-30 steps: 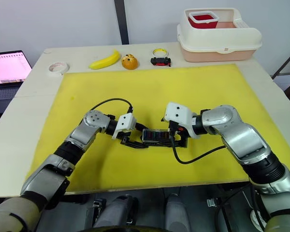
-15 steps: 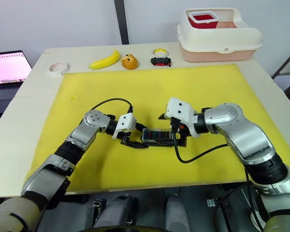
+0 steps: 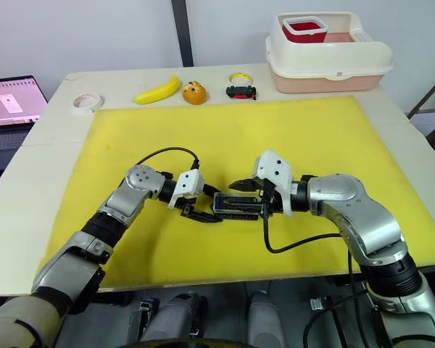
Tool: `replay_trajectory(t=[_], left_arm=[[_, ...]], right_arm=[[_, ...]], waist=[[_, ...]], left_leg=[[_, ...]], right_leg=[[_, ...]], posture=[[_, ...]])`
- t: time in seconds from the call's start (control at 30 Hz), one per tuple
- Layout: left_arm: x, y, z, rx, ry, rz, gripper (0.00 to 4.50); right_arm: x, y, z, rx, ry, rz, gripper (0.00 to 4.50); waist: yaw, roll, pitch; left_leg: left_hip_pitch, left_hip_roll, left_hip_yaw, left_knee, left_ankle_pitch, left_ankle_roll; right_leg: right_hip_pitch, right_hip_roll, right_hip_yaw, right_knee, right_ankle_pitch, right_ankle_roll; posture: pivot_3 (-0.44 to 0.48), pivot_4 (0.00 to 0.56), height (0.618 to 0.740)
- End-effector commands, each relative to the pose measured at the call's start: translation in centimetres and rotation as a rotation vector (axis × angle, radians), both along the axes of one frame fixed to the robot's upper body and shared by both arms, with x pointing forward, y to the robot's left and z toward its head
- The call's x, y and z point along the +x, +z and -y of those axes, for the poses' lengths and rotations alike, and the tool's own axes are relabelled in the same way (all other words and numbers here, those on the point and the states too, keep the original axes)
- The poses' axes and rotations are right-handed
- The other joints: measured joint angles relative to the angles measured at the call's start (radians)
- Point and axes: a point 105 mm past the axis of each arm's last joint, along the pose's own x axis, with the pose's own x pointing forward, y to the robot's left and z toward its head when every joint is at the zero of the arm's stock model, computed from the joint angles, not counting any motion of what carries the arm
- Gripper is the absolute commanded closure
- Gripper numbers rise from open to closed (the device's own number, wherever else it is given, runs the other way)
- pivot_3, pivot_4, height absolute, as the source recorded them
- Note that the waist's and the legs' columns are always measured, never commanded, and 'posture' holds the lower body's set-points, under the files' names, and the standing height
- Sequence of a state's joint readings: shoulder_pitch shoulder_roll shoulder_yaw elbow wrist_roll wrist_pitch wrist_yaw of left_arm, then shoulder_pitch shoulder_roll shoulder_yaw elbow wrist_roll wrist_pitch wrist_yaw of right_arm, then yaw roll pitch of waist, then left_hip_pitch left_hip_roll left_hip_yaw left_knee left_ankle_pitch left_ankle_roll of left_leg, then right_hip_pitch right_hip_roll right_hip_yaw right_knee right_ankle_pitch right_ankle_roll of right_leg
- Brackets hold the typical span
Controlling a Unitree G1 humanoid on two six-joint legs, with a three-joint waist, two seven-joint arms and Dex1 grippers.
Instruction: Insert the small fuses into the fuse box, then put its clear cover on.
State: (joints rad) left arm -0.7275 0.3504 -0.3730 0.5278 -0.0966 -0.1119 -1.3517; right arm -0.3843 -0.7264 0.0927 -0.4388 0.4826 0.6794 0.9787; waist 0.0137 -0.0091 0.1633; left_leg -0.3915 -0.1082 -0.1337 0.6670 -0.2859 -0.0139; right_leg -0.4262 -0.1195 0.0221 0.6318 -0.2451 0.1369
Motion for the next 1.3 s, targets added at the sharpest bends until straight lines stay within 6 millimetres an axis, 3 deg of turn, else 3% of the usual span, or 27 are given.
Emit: replay_trajectory(t=[0.03, 0.3, 0.57, 0.87, 1.1, 1.2, 1.3], left_arm=[[0.3, 0.4, -0.1, 0.002, 0.01, 0.016, 1.96], [0.2, 0.4, 0.0, 0.001, 0.008, 0.017, 1.96], [0.1, 0.5, 0.2, 0.001, 0.002, 0.022, 1.96], [0.1, 0.6, 0.2, 0.002, -0.003, 0.027, 1.96], [0.0, 0.6, 0.2, 0.003, -0.006, 0.031, 1.96], [0.0, 0.5, 0.3, 0.002, -0.005, 0.029, 1.96], [0.0, 0.4, 0.2, -0.002, 0.011, 0.006, 1.96]], right_arm=[[-0.2, 0.7, -0.1, 0.015, 0.006, 0.047, 4.48], [0.5, -0.4, 0.3, -0.007, -0.034, 0.022, 4.48], [1.8, -3.5, 1.7, -0.092, -0.142, -0.069, 4.48], [1.8, -4.7, 2.3, -0.13, -0.192, -0.166, 4.48], [1.4, -7.0, 3.1, -0.237, -0.248, -0.279, 4.48], [1.4, -6.7, 2.9, -0.213, -0.241, -0.266, 4.48], [1.6, -4.4, 2.1, -0.116, -0.212, -0.194, 4.48]], waist=[[0.0, 0.0, 0.0], [0.0, 0.0, 0.0], [-0.001, 0.0, 0.0], [-0.001, 0.0, -0.001], [0.0, -0.003, -0.005], [0.0, -0.004, -0.007], [0.0, -0.005, -0.007]], left_leg=[[0.0, 0.0, 0.0, 0.0, 0.0, 0.0], [0.0, 0.0, 0.0, 0.0, 0.0, 0.0], [0.0, 0.0, 0.0, 0.0, 0.0, 0.0], [0.001, 0.0, 0.0, 0.0, 0.0, 0.0], [0.001, 0.0, -0.001, 0.0, 0.0, 0.0], [0.001, 0.0, -0.001, 0.0, 0.0, 0.0], [0.001, 0.0, -0.001, 0.0, 0.0, 0.0]], right_leg=[[0.0, 0.0, 0.0, 0.0, 0.0, 0.0], [0.0, 0.0, 0.0, 0.0, 0.0, 0.0], [0.0, 0.0, 0.0, 0.0, 0.0, 0.0], [0.001, 0.0, 0.0, 0.0, 0.0, 0.0], [0.001, 0.0, 0.0, 0.0, 0.0, 0.0], [0.002, 0.0, -0.001, 0.0, 0.0, 0.0], [0.002, 0.0, -0.001, 0.0, 0.0, 0.0]], posture=[[0.0, 0.15, 0.74], [0.0, 0.15, 0.74], [0.0, 0.15, 0.74], [0.0, 0.15, 0.74], [0.0, 0.15, 0.74], [0.0, 0.15, 0.74], [0.0, 0.15, 0.74]])
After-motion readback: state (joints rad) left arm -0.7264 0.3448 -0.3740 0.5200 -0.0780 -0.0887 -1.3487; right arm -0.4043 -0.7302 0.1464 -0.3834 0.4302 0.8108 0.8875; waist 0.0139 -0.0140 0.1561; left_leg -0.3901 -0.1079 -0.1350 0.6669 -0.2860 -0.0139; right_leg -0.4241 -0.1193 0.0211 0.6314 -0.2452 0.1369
